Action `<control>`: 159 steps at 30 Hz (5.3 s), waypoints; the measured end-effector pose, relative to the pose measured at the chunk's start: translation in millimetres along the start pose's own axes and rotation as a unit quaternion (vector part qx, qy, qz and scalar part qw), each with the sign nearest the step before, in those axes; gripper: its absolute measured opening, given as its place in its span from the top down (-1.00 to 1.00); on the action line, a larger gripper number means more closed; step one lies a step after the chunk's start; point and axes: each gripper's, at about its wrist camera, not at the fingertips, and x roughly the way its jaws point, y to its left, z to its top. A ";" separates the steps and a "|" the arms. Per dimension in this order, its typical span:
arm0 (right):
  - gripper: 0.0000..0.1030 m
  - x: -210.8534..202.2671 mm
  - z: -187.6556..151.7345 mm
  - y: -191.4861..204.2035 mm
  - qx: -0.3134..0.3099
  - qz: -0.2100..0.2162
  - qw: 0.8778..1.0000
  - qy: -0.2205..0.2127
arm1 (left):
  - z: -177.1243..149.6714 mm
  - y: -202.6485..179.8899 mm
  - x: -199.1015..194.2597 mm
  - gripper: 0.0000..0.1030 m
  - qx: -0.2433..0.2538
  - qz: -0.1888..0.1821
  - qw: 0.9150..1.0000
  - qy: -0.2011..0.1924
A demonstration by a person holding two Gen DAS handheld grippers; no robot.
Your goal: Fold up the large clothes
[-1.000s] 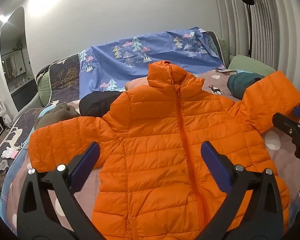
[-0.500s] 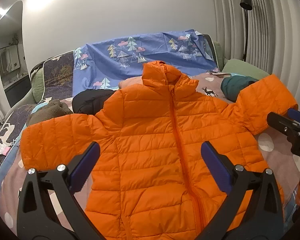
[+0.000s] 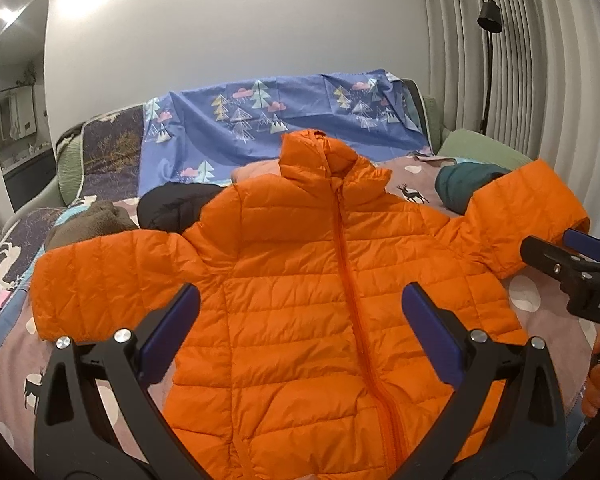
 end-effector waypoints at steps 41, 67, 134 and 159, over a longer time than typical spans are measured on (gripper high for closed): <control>-0.97 1.0 -1.9 7.4 -0.019 -0.001 1.000 -0.001 | -9.8 -6.8 1.1 -0.96 0.021 -0.017 1.000 0.015; -0.97 0.7 -9.4 7.1 -0.022 -0.001 1.000 0.007 | -16.7 -7.5 5.1 -0.96 0.027 -0.012 0.999 0.025; -0.54 128.6 103.1 -50.3 0.027 0.236 0.970 0.054 | 112.2 92.8 103.9 -0.34 0.043 -0.170 0.984 -0.023; -0.67 226.2 15.7 64.5 -0.044 0.076 0.981 0.171 | -77.1 249.6 65.0 -0.56 -0.206 0.051 0.972 0.103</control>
